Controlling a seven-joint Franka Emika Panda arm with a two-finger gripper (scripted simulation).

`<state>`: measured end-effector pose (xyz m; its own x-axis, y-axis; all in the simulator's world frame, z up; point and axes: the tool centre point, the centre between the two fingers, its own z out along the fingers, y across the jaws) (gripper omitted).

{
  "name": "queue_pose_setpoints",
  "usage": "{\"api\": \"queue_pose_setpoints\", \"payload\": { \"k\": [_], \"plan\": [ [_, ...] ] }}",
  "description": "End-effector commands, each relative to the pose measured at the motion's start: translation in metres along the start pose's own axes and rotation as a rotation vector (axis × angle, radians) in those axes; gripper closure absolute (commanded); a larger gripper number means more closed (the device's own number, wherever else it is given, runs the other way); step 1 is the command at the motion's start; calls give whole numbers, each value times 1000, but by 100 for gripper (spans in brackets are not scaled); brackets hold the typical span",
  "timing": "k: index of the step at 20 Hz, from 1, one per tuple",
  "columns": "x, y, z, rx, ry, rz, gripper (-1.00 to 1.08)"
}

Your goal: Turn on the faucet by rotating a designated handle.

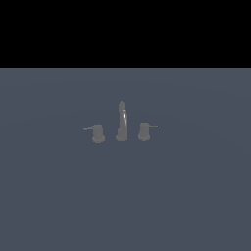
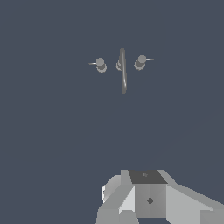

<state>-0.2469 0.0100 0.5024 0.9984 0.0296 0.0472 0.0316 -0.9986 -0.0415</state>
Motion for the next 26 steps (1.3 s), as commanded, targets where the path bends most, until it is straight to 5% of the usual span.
{"api": "queue_pose_setpoints", "payload": {
  "k": [1,13,26],
  "plan": [
    [0,0,0,0,0,0,108],
    [7,-16,22,-3,0,74,108],
    [39,-62,93,-12,-2,311,108]
  ]
}}
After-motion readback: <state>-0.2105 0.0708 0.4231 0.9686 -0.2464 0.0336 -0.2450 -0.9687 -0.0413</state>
